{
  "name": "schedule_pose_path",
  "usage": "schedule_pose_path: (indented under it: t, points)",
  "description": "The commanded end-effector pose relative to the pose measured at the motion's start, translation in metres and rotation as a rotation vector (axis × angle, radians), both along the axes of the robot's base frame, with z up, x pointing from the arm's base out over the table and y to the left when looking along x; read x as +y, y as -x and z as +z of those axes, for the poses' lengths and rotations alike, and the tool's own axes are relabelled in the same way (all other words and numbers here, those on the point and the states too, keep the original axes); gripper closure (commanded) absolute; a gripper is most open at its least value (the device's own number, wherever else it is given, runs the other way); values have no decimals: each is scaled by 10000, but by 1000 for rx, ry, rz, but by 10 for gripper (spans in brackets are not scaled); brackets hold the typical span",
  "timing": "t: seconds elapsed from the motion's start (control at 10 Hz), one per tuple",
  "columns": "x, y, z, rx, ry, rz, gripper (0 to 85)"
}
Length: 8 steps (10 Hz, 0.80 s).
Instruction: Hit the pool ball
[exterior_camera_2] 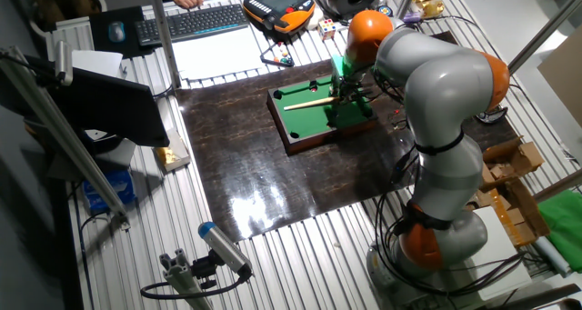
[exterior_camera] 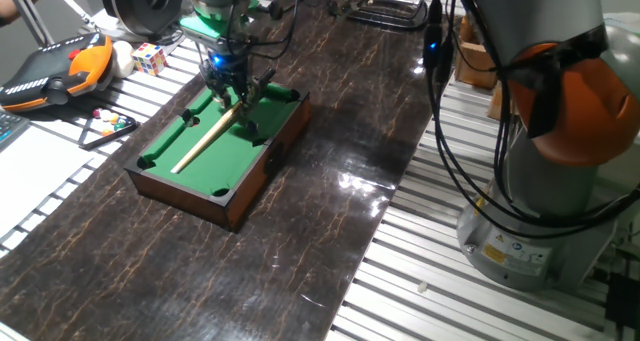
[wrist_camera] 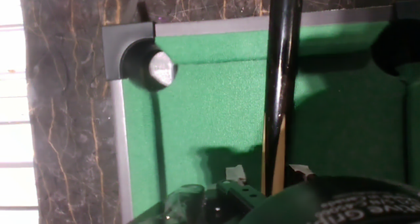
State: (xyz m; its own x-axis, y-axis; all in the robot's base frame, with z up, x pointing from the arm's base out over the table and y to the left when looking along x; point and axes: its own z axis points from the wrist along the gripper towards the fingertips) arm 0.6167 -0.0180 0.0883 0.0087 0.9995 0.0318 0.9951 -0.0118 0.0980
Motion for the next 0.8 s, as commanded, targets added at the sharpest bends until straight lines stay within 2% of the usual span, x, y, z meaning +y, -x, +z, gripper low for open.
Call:
schedule_pose_path:
  t: [0.0,0.3,0.5,0.7]
  points:
    - [-3,-1,0,1,1,6,513]
    - [-6,0,1,8,-26,31,663]
    - [-15,5,24,7,-22,43,677]
    - [-80,41,156,1,-16,45,683]
